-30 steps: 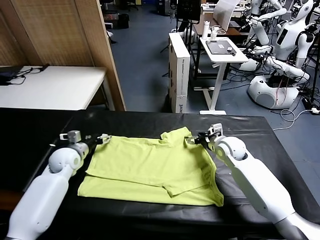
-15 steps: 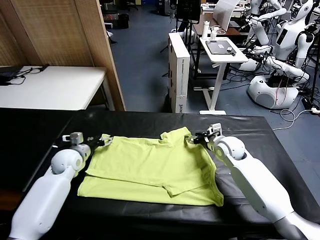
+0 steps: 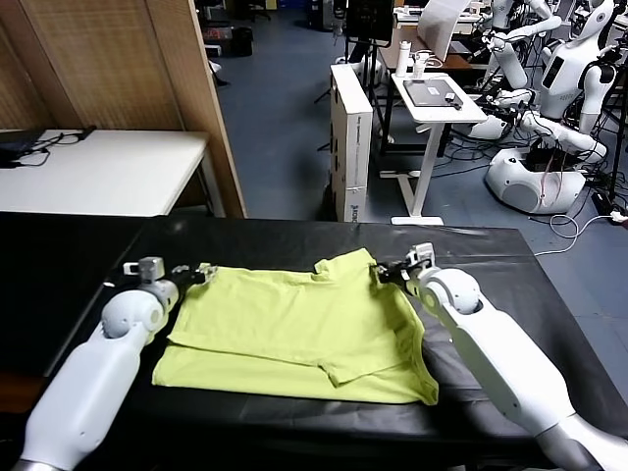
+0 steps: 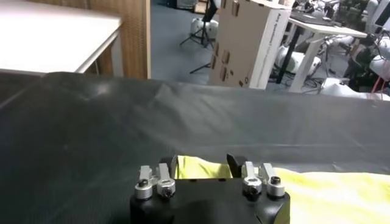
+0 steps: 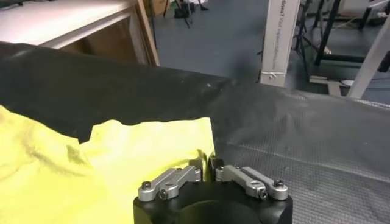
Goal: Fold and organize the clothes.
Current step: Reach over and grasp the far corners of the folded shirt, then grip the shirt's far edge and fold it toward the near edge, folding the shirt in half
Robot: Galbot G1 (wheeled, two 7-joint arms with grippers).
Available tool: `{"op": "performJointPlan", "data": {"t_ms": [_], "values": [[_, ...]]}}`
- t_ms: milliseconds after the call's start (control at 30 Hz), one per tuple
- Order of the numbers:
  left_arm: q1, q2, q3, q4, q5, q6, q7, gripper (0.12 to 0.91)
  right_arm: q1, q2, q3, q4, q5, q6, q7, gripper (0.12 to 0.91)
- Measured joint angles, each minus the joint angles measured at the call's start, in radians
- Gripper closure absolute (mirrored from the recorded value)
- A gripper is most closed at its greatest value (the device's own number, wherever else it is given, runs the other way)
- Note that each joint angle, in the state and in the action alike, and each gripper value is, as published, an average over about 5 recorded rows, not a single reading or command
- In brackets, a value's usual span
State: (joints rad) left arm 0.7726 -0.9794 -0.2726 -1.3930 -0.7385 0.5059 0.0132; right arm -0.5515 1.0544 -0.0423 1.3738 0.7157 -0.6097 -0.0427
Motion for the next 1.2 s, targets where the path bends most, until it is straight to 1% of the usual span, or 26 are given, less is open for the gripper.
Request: {"op": "performJointPlan", "data": {"t_ms": [33,100,133,267,433,567,667,800,967,1200], "values": [[0.001,0.001,0.000,-0.002,0.000,0.000,0.000,0.804,-0.001,0.000,0.002,0.002,0.000,0.003,0.000,0.870],[0.003,0.003,-0.001,-0.007,-0.002,-0.001,0.001,0.869,-0.005,-0.002,0.008,0.008,0.001,0.012,0.000,0.886],[0.005,0.004,-0.002,-0.010,-0.002,-0.001,0.001,0.883,-0.008,-0.004,0.012,0.013,0.002,0.016,0.000,0.885],[0.019,0.011,-0.015,-0.028,-0.011,-0.005,0.000,0.882,-0.023,-0.012,0.029,0.039,0.014,0.030,0.003,0.885],[0.052,0.031,-0.036,-0.065,-0.027,-0.010,-0.009,0.883,-0.052,-0.028,0.062,0.098,0.041,0.027,0.010,0.885],[0.087,0.051,-0.057,-0.104,-0.041,-0.012,-0.022,0.883,-0.093,-0.052,0.095,0.164,0.063,0.018,0.012,0.885],[0.121,0.068,-0.080,-0.145,-0.056,-0.011,-0.032,0.883,-0.135,-0.076,0.123,0.222,0.080,0.007,0.021,0.885],[0.183,0.093,-0.118,-0.219,-0.071,-0.011,-0.038,0.883,-0.204,-0.114,0.166,0.309,0.097,-0.012,0.037,0.885],[0.278,0.110,-0.182,-0.324,-0.093,-0.007,-0.046,0.883,-0.304,-0.171,0.227,0.422,0.116,-0.022,0.047,0.885],[0.406,0.110,-0.262,-0.457,-0.087,-0.007,-0.060,0.883,-0.459,-0.277,0.302,0.566,0.157,-0.036,0.050,0.885]]}}
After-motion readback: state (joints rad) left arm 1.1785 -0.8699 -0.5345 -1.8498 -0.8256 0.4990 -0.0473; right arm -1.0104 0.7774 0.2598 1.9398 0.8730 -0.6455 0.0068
